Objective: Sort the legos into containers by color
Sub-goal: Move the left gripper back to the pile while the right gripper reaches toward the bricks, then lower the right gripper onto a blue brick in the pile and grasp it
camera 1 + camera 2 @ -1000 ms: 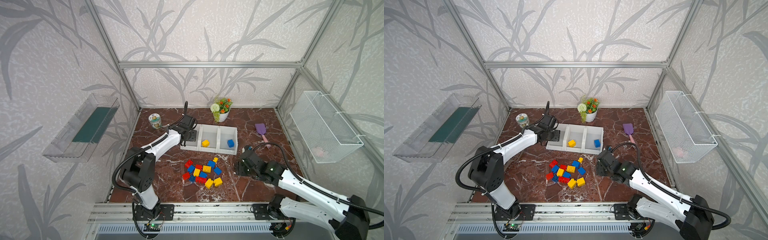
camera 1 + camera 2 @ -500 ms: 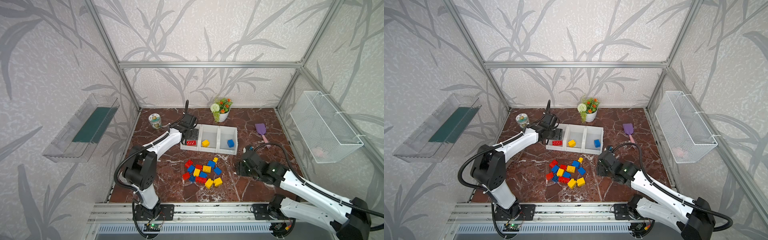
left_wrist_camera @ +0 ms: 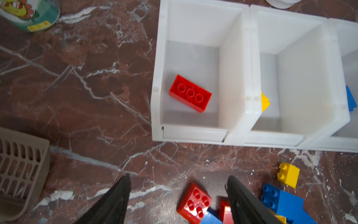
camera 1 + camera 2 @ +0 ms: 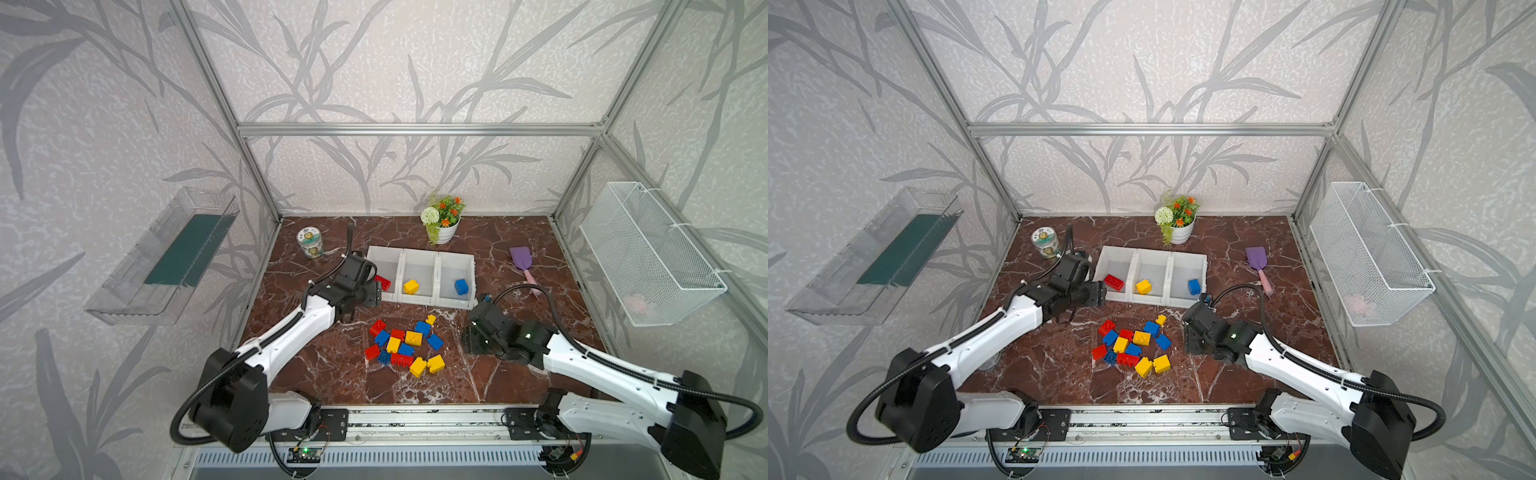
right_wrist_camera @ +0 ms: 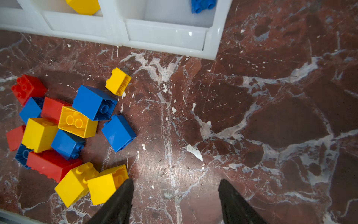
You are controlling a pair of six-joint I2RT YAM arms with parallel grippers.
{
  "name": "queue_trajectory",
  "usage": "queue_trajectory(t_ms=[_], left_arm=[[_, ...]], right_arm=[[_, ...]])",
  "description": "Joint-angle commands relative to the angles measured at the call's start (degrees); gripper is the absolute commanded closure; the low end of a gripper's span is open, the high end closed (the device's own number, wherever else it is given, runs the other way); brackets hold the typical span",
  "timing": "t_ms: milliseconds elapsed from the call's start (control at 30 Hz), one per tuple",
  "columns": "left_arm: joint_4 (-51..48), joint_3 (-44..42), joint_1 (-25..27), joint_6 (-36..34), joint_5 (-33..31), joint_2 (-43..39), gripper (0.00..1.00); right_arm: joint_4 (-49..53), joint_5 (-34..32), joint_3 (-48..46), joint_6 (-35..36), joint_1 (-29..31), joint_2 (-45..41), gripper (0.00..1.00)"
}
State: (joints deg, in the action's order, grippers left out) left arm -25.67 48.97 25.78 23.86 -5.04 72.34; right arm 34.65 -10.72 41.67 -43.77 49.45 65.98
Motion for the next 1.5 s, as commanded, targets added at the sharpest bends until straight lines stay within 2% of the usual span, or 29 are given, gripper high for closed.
queue_trajectory(t_ms=[0, 167, 333, 500, 633, 833, 1000, 1333, 1467], left_arm=[[2.1, -4.0, -0.2, 3.1, -1.9, -4.3, 0.19], [1.6, -7.3, -0.1, 4.8, -0.7, -7.2, 0.19], [3.4, -9.3, -0.2, 4.9, 3.5, -8.7, 0.19], [2.6, -9.4, -0.2, 4.5, 5.6, -9.7, 0.19], [1.8, -9.9, -0.1, 3.7, 6.0, -10.7, 0.19], [1.8, -10.4, -0.1, 2.9, 6.4, -10.6, 0.19], [2.2, -10.3, -0.1, 2.3, 6.9, -9.7, 0.19], [3.9, -10.9, -0.1, 2.3, 8.1, -8.0, 0.19], [4.2, -11.1, -0.2, 2.4, 8.6, -8.1, 0.19]], right_arm=[[-2.7, 1.4, 5.2, 3.3, 1.2, 5.3, 0.30], [-2.9, 2.5, 12.6, 5.1, 1.9, 15.1, 0.30], [-3.4, 0.3, 20.1, 3.0, 4.1, 25.0, 0.30], [2.8, -4.5, 31.3, 1.4, 6.1, 36.9, 0.30], [6.5, -6.2, 37.0, -0.4, 6.7, 42.8, 0.30], [9.6, -8.4, 38.4, -1.9, 7.0, 45.4, 0.30], [11.7, -10.5, 36.4, -4.2, 7.1, 44.3, 0.30], [5.7, -9.3, 26.6, -8.9, 7.1, 38.5, 0.31], [2.9, -8.5, 23.6, -9.4, 7.0, 37.0, 0.36]])
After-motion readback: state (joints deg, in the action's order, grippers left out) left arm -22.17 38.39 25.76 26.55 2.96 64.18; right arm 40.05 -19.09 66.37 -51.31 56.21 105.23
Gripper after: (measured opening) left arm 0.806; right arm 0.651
